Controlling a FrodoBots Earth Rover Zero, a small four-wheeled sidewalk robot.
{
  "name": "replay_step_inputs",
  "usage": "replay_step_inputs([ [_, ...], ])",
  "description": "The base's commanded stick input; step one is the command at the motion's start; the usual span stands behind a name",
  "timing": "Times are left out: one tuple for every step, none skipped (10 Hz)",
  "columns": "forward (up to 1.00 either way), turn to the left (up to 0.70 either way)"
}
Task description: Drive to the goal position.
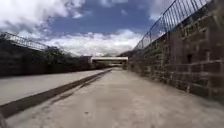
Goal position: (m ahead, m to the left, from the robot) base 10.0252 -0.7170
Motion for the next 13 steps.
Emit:
replay_step_inputs([
  [1.0, 0.0],
  [1.0, 0.0],
  [1.0, 0.0],
  [1.0, 0.0],
  [1.0, 0.0],
  [1.0, 0.0],
  [1.0, 0.0],
  [1.0, -0.27],
  [1.0, -0.27],
  [1.0, -0.27],
  [1.0, -0.27],
  [1.0, -0.27],
  [1.0, -0.27],
])
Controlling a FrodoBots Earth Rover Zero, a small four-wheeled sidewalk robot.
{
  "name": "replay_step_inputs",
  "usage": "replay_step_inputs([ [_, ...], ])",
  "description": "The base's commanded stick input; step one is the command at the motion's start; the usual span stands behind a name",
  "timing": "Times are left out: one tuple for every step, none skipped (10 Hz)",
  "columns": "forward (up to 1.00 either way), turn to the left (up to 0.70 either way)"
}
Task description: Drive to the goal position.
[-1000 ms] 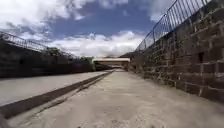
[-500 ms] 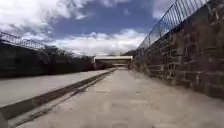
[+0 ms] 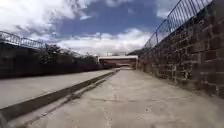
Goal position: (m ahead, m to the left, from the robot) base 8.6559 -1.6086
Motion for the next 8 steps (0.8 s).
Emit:
replay_step_inputs([
  [1.0, 0.0],
  [1.0, 0.0],
  [1.0, 0.0],
  [1.0, 0.0],
  [1.0, 0.0],
  [1.0, 0.0],
  [1.0, 0.0],
  [1.0, 0.0],
])
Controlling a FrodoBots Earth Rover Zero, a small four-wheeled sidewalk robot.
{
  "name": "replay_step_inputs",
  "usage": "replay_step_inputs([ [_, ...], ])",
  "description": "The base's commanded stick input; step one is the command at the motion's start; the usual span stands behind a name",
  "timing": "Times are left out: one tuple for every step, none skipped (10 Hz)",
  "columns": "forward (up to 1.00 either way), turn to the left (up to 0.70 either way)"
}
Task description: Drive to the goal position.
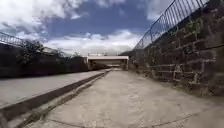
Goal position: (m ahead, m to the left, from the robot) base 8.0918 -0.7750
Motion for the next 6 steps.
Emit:
replay_step_inputs([
  [1.0, -0.27],
  [1.0, -0.27],
  [1.0, 0.0],
  [1.0, 0.0],
  [1.0, 0.0],
  [1.0, 0.0],
])
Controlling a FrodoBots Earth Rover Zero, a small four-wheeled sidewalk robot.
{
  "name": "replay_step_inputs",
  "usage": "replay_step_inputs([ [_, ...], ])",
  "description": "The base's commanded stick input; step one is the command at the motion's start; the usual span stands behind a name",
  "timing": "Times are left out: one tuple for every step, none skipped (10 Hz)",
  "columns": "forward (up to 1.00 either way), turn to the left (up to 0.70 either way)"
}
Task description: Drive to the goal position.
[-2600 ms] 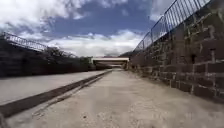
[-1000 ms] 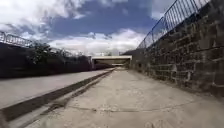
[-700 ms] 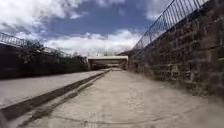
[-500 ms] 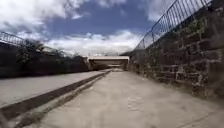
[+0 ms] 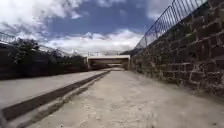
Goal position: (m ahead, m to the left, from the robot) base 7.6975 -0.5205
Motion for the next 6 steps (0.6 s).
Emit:
replay_step_inputs([
  [1.0, 0.0],
  [1.0, 0.0],
  [1.0, 0.0],
  [1.0, 0.0],
  [1.0, 0.0],
  [1.0, 0.0],
])
